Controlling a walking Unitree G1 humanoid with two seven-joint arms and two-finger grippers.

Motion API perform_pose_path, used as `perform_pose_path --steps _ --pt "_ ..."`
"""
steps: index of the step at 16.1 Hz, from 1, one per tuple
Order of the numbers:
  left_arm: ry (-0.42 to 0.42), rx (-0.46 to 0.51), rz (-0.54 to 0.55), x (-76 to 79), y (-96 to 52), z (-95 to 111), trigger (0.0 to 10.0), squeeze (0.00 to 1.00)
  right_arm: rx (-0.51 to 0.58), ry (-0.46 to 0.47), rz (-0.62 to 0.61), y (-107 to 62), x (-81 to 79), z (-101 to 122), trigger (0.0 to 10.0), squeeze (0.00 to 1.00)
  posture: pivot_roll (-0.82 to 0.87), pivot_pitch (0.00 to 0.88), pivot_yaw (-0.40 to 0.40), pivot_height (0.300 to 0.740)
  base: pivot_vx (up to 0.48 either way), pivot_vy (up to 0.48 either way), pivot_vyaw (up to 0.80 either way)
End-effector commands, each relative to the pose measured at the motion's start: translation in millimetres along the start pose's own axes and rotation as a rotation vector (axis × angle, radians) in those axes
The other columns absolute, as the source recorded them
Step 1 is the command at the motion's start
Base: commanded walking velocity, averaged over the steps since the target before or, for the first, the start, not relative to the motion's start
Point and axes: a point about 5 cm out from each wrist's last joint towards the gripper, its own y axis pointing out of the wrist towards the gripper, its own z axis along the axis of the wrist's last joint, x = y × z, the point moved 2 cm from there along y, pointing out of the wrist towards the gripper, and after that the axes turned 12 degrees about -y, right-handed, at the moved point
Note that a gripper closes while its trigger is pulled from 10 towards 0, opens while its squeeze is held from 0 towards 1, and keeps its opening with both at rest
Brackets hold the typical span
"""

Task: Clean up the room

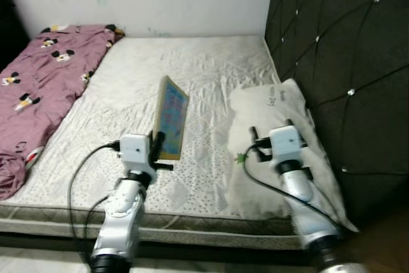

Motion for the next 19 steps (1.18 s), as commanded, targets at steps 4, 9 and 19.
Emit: perform_pose_path --steps 4,9,19 --pt "0.019 0.044 -0.014 -1.0 2.5 11.9 10.0 0.00 0.030 0.011 0.012 4.5 -4.9 10.0 10.0 0.00 -0.04 0.000 0.051 0.740 0.337 0.000 0.00" --pt "0.000 0.014 0.030 -2.6 1.9 5.6 10.0 0.00 0.024 0.003 0.007 5.9 -0.9 7.8 10.0 0.00 -0.03 0.000 0.049 0.740 0.130 0.000 0.00" --pt "-0.039 0.000 0.042 -0.8 -2.2 1.7 10.0 0.00 -0.007 0.020 0.028 -1.9 -11.3 -1.0 10.0 0.00 -0.02 0.000 0.037 0.740 0.000 0.361 0.00"
